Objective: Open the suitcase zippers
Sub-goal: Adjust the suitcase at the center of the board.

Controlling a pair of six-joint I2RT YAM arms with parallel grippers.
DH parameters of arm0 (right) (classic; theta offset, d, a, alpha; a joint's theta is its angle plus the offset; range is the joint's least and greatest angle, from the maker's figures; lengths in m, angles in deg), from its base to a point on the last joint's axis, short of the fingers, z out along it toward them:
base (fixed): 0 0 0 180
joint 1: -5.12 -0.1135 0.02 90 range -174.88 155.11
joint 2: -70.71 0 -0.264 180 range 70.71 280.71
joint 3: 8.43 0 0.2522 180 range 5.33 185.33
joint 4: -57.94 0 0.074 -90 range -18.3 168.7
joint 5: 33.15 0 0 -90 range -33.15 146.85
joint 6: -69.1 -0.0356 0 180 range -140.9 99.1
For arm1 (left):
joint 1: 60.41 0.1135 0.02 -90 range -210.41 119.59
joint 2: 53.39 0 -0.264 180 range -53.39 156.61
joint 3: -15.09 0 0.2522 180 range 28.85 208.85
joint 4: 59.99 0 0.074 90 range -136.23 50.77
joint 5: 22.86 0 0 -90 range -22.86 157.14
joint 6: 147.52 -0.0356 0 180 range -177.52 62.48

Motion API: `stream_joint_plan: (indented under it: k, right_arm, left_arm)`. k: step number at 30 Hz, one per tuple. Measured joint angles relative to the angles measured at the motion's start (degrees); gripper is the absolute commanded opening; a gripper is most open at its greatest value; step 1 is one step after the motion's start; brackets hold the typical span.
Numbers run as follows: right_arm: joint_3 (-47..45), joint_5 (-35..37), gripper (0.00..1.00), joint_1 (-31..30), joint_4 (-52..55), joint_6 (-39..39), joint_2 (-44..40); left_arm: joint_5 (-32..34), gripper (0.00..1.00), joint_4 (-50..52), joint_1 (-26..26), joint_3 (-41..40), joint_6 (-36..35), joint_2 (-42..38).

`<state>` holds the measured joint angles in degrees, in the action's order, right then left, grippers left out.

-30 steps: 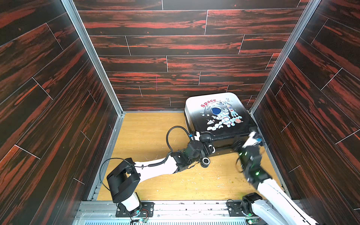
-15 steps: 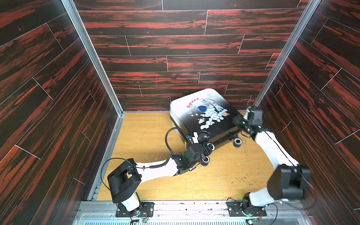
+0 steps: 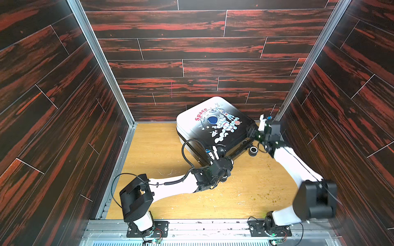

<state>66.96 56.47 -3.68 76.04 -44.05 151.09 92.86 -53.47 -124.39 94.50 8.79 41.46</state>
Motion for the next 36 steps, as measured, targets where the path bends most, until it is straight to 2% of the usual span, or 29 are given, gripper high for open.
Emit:
stream_joint_plan:
  k: [2,3,4,5,6,9,11,13,16,19,21,23,26,29,33,36]
  right_arm:
    - [-4.1,-0.1,0.55,-4.6,3.1,-0.4,-6.1]
    - [-5.5,0.0,0.56,-6.8,5.1,-0.4,-9.0]
    - [-6.3,0.1,0.56,-8.4,7.1,-0.5,-11.2]
    - [-6.7,0.5,0.57,-9.5,9.2,-0.7,-13.1]
    - [-6.9,1.1,0.57,-9.8,11.0,-0.8,-14.4]
    - [-7.0,2.4,0.59,-9.5,14.6,-1.8,-16.8]
    - [-6.9,2.8,0.6,-9.5,16.4,-2.3,-17.6]
    - [-6.6,3.7,0.62,-9.5,17.7,-2.9,-17.9]
    - [-5.1,8.2,0.66,-9.5,20.6,-3.9,-18.0]
    - [-3.3,13.4,0.68,-8.0,23.0,-5.2,-18.0]
    - [-0.9,16.0,0.68,-5.3,23.7,-6.6,-17.4]
    - [2.4,18.0,0.68,-0.8,23.3,-8.3,-16.0]
    - [7.2,18.4,0.68,6.4,21.4,-10.6,-12.0]
    - [14.7,16.3,0.67,11.4,20.8,-10.3,-4.0]
    - [32.7,7.4,0.67,13.3,20.9,-7.5,14.5]
    - [44.6,-1.9,0.66,13.7,22.4,-5.9,27.3]
  left_arm:
    - [-0.5,0.59,0.6,-0.2,0.5,-0.5,0.0]
    - [-1.3,0.64,2.3,-0.2,1.1,-2.4,-0.1]
    - [-2.1,0.73,3.9,-0.2,1.7,-4.6,-0.2]
    - [-3.4,0.87,6.1,-0.5,2.5,-8.5,-0.5]
    - [-5.6,0.92,8.5,-1.1,3.3,-14.3,-1.4]
    - [-9.9,0.94,19.0,-4.1,7.9,-26.1,-5.2]
    - [-12.7,0.97,23.3,-5.0,12.7,-31.2,-7.8]
    - [-14.3,0.97,25.5,-3.4,17.7,-34.2,-10.6]
    - [-13.9,0.97,27.2,3.1,23.1,-35.6,-15.3]
    - [-11.5,0.97,28.3,12.3,26.5,-34.8,-16.7]
    - [-11.2,0.97,29.2,19.5,30.1,-33.3,-14.1]
    - [-11.6,0.97,29.7,26.7,35.9,-31.7,-7.8]
    - [-12.1,0.97,29.9,34.4,44.0,-30.7,3.4]
    - [-11.9,0.96,29.9,39.1,47.5,-30.9,12.0]
    - [-12.0,0.96,29.9,43.9,49.6,-31.8,20.6]
    - [-16.1,0.92,28.2,47.2,53.1,-30.8,26.2]
